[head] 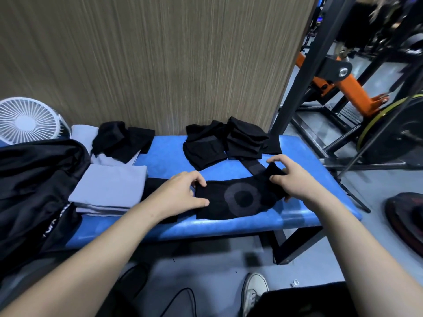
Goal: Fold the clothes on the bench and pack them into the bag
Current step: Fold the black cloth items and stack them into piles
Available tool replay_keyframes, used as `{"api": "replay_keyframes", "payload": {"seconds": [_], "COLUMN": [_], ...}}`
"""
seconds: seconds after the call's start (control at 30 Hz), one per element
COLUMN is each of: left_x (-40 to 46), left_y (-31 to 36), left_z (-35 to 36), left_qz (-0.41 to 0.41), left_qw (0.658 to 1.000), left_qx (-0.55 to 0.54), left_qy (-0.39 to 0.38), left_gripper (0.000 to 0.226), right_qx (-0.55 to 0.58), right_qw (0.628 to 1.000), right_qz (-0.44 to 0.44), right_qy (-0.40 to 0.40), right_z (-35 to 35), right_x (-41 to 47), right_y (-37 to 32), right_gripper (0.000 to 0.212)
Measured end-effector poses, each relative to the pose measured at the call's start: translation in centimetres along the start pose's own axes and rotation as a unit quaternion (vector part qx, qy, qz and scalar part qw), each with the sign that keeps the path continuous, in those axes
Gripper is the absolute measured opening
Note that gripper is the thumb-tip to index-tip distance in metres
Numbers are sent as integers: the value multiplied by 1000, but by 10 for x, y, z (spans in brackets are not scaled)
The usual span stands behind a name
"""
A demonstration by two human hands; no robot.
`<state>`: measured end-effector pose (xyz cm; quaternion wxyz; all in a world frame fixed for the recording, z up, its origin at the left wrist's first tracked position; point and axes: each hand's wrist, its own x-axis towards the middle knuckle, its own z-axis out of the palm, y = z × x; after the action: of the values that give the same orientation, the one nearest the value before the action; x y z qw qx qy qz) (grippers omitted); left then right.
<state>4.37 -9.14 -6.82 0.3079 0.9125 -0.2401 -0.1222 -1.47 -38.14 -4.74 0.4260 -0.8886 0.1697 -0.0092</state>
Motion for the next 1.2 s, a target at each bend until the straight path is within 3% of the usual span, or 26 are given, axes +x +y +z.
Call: {"api": "replay_keyframes", "payload": {"seconds": [0.1, 0.23, 0.57, 0.7, 0.8, 0.9, 1.03, 1.13, 1.2], "left_x": [1, 4, 11, 10, 9, 9, 8, 4, 0], "left_y": [0, 2, -6, -6, -6, -3, 0, 3, 7], "left_z": [7, 16, 18, 17, 15, 14, 17, 18, 18], "left_qz": [-6, -17, -46, -45, -47, -64, -51, -7, 12], "left_qw": [1000, 1000, 994, 995, 994, 991, 994, 999, 999], "left_qx": [13, -11, -96, -89, -103, -115, -90, -25, 8], "left_qy": [7, -2, -4, -11, -13, 6, 27, 34, 38], "left_gripper": [39, 36, 38, 41, 30, 24, 46, 47, 39], "right_qx": [-28, 25, 60, 41, 37, 94, 159, 2, -124], "right_qw": [999, 998, 989, 986, 984, 976, 966, 981, 965], "right_qz": [-16, -65, -114, -115, -102, -79, -64, -158, -211], "right_qy": [10, 6, -79, -116, -144, -182, -192, -110, -96], "right_z": [0, 7, 74, 94, 100, 98, 86, 71, 61], "right_x": [-2, -8, -11, -14, -16, -18, -21, -15, -11], "right_y": [0, -10, -39, -49, -53, -55, -55, -46, -40], "right_gripper": [40, 32, 32, 37, 40, 33, 20, 20, 25]}}
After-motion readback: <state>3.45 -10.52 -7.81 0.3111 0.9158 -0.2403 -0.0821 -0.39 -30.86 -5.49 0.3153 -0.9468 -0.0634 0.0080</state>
